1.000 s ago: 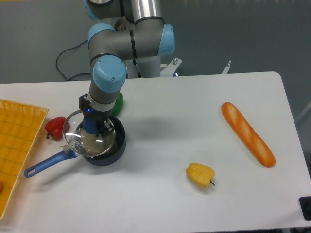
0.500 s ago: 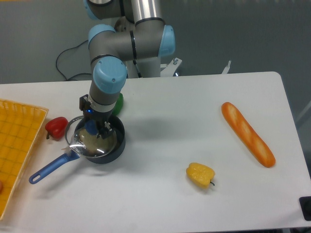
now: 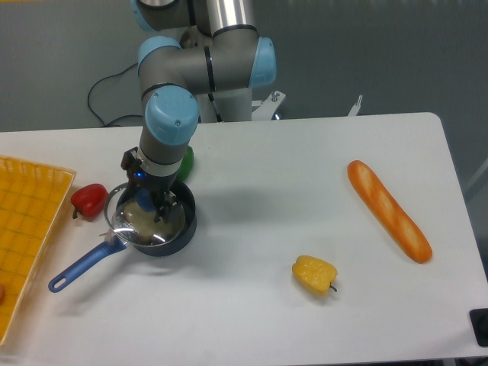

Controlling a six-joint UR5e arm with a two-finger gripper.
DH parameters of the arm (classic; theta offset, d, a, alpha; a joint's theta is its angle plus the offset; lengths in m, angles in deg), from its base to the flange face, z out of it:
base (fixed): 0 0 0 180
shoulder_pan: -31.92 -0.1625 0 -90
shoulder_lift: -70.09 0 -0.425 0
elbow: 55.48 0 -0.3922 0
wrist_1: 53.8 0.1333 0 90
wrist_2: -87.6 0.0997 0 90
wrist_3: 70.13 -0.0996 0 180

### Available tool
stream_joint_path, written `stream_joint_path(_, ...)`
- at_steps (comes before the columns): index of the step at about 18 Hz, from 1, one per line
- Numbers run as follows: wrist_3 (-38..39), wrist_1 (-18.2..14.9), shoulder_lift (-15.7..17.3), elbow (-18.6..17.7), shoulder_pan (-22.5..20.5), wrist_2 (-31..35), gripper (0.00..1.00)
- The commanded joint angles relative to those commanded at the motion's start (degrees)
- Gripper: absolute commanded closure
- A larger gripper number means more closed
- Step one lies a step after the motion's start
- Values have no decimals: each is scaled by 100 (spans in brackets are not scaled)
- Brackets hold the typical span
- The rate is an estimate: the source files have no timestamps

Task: Close the pot lid
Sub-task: 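Press the lid down onto the saucepan, then open the gripper and lift it away from the lid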

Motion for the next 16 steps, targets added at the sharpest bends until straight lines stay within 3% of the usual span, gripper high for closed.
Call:
stream_joint_path(8,-666,-370,229,686,-35,1413,0)
stream_joint_path(13,-1449,-388,386,722,-149,2223,0)
stream_joint_path(16,-1914,-651,474,731,-254,2382,0)
